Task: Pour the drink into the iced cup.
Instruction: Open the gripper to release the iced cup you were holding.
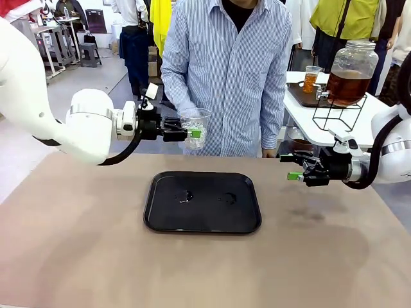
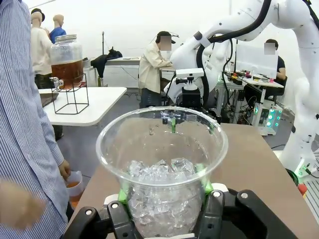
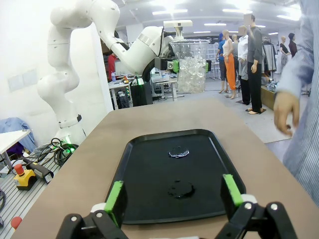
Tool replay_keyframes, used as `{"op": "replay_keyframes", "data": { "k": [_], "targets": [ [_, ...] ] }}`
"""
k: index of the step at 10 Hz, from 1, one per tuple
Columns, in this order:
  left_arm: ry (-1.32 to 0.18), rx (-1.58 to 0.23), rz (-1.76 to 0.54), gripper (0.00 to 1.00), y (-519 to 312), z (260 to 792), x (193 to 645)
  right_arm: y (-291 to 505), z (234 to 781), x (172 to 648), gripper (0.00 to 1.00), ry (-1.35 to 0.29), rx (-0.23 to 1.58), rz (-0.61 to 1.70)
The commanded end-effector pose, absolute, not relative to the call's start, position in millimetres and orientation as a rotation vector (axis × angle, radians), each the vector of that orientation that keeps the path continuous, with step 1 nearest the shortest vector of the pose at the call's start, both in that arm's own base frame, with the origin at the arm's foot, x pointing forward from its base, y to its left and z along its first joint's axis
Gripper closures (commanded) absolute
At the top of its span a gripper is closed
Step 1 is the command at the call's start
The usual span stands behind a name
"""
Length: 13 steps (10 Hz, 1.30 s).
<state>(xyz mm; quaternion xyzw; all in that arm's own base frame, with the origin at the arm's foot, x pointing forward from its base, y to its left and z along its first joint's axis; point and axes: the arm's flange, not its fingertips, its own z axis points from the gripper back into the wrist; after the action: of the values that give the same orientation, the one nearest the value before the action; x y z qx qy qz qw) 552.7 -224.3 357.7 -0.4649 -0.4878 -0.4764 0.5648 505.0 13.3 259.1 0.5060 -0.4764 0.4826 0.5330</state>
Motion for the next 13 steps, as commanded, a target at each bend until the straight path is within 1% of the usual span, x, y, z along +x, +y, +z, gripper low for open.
{"op": "replay_keyframes", "data": {
  "k": [1, 13],
  "targets": [
    [-1.154, -1.095, -1.125, 0.40, -224.6, 361.3, 551.3, 13.9, 261.8, 507.3, 0.00, -1.135, 1.206, 1.155],
    [-1.154, -1.095, -1.125, 0.40, -224.6, 361.3, 551.3, 13.9, 261.8, 507.3, 0.00, -1.135, 1.206, 1.155]
  ]
}}
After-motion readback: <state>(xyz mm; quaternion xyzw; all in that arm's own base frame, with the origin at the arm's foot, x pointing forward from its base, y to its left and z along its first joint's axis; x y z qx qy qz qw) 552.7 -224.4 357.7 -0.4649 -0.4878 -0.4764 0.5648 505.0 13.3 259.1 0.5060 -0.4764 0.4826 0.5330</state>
